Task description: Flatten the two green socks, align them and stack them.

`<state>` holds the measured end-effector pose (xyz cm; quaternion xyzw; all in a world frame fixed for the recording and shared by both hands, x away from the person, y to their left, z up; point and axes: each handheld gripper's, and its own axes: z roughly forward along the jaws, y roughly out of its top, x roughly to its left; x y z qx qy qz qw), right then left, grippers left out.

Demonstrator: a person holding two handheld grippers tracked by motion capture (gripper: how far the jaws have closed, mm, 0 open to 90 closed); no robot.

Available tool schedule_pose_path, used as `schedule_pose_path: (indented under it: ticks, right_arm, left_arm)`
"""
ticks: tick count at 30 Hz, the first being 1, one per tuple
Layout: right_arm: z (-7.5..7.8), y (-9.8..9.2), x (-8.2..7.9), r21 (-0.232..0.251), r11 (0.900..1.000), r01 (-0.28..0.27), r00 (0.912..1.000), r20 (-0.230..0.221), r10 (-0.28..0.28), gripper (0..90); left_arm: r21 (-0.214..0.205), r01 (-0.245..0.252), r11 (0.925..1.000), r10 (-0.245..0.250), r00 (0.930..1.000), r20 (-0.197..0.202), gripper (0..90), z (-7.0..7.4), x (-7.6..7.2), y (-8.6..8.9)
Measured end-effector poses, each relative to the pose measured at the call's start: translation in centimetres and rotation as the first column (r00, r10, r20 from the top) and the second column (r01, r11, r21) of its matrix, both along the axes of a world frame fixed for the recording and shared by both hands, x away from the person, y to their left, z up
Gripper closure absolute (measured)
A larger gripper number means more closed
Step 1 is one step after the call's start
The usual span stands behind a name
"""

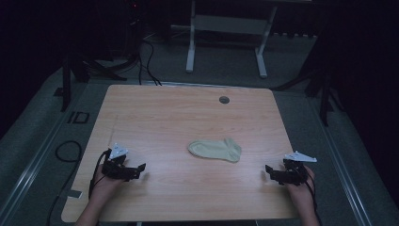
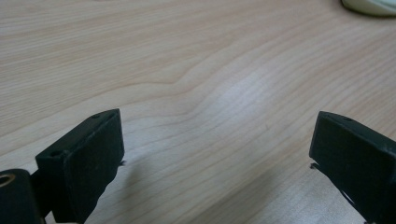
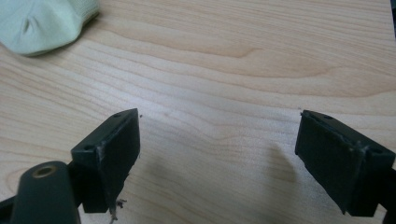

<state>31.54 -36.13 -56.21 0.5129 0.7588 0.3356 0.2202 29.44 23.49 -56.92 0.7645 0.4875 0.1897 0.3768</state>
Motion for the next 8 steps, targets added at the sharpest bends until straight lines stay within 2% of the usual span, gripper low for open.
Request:
schedule_pose_path:
  ticks: [3, 6, 8]
  right_arm:
    - [-0.12, -0.06, 0.02, -0.007, 1.0, 0.003, 1.0, 0.002, -0.003, 13.8]
    - [-0.27, -0.14, 0.08, -0.016, 0.9998, 0.006, 1.0, -0.003, -0.006, 13.5]
    - [-0.27, -0.2, 0.09, -0.015, 0.9999, 0.006, 1.0, 0.004, -0.006, 13.5]
  left_arm:
    - [-0.006, -0.027, 0.9996, 0.027, 0.9994, 0.019, 3.0, 0.03, -0.02, 0.36]
    - [-0.033, -0.027, 0.9991, 0.027, 0.9994, 0.019, 3.0, 0.01, 0.01, 0.65]
    - [-0.032, -0.028, 0.9991, 0.029, 0.9993, 0.024, 3.0, 0.02, 0.0, 0.64]
